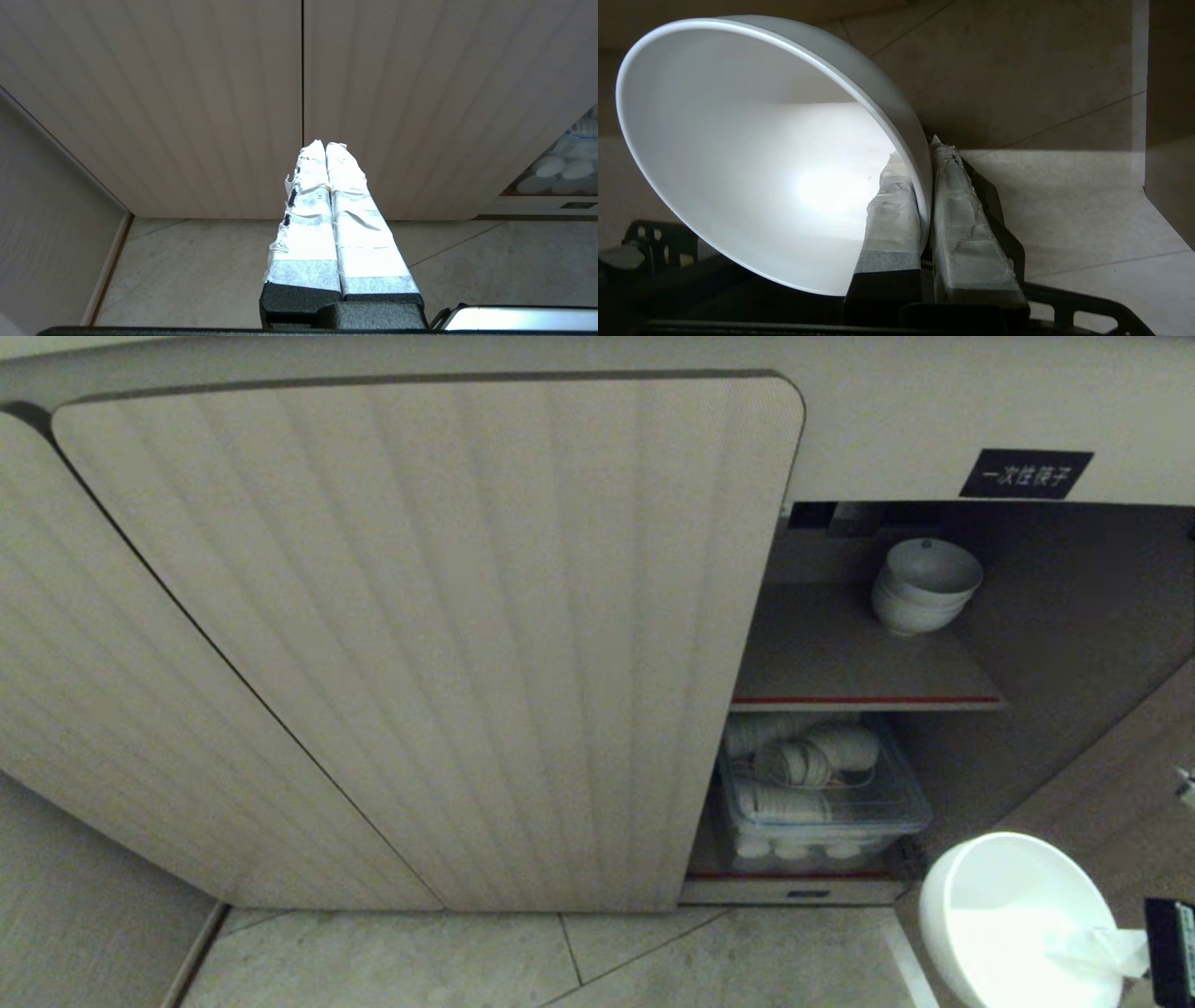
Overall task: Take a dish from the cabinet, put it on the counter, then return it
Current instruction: Place it on the table
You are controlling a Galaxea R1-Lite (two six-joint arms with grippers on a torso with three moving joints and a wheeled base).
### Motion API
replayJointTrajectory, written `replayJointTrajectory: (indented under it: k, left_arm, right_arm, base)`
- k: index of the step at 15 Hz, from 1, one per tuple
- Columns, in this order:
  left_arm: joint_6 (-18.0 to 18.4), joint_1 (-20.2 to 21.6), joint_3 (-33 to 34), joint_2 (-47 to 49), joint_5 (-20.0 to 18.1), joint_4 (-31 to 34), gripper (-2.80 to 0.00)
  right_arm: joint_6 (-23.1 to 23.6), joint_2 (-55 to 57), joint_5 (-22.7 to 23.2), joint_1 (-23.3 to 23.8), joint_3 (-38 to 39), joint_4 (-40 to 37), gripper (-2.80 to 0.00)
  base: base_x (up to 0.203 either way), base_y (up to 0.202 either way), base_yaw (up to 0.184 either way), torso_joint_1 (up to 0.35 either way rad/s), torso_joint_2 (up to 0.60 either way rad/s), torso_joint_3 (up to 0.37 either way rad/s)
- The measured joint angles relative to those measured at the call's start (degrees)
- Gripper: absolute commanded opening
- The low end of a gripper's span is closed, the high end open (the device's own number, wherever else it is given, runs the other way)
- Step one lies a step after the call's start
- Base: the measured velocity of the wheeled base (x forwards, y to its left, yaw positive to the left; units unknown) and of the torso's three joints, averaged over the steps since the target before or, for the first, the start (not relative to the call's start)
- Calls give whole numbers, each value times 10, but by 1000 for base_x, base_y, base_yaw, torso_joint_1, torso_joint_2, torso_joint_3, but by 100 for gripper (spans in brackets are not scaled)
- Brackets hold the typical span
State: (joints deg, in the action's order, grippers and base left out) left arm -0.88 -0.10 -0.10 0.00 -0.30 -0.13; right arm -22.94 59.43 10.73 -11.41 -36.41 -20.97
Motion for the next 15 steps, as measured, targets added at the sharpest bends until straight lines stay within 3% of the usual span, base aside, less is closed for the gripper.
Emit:
replayJointTrajectory:
  k: [5,13,15]
  left_arm:
    - [0,0,0,0,0,0,-280]
    - [0,0,0,0,0,0,-280]
    - [0,0,0,0,0,0,-280]
  right_arm:
    - [27,-46,40,0,-1,-86,-280]
    - [28,-103,48,0,-4,-167,-280]
    - [50,-111,48,0,-7,-190,-280]
  base:
    - [0,0,0,0,0,0]
    - [0,0,0,0,0,0]
    - [0,0,0,0,0,0]
